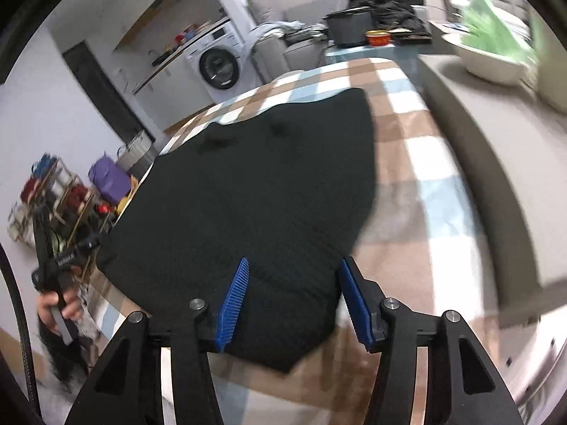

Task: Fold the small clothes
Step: 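Open both grippers and release the shirt edge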

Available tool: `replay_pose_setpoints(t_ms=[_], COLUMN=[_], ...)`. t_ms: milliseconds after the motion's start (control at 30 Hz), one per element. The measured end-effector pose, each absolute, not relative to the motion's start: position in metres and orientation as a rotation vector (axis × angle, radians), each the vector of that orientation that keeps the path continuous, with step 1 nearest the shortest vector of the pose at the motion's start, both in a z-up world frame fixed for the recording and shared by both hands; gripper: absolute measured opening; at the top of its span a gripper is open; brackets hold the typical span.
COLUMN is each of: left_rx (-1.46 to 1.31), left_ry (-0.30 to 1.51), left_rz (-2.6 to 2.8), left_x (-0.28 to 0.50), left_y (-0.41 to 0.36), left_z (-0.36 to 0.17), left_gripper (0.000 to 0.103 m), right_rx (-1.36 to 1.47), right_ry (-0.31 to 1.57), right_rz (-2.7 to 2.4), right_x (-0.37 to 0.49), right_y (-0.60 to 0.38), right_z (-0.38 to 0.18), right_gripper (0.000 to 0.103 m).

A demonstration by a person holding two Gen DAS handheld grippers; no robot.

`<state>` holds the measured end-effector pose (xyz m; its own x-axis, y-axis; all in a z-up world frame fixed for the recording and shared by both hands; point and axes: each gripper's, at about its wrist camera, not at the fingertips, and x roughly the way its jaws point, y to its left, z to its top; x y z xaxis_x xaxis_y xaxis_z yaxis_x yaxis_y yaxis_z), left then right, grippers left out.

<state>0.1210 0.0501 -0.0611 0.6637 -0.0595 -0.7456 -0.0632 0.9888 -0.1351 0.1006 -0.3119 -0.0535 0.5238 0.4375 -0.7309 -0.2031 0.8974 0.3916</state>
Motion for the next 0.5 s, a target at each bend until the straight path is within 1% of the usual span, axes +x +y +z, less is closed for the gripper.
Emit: replay_pose_setpoints(t_ms=[33,100,367,467,500], left_rx=[-0.154,-0.156,-0.138,-0.120,-0.111], left_ry=[0.846,0.844,0.857,0.877,0.879], left_rz=[-0.011,-0.021,-0.071,-0.100,-0.104], left_x=[0.121,0.120,0.110,0.107,0.106], left_y=[0.045,0.040,0.017,0.011,0.008], left_z=[-0.062,-0.063,-0.073,-0.079,-0.081], left_gripper=[0.096,0.101,0.102,0.102,0.102], right_rx=[0.272,0.262,0.213,0.246,0.249], right_ry=[0.950,0.965,1.066,1.040,1.027], right_rz=[0.371,0.360,0.442,0.488,0.494], right_x=[0.099,0.099,0.099,0.094,0.095], right_y=[-0.317,-0.319,-0.293,-0.295,-0.295], right_z=[-0.054,-0.055,-0.078,-0.074,-0.072], right_gripper=[0.054,0.054,0.054,0.054,0.046])
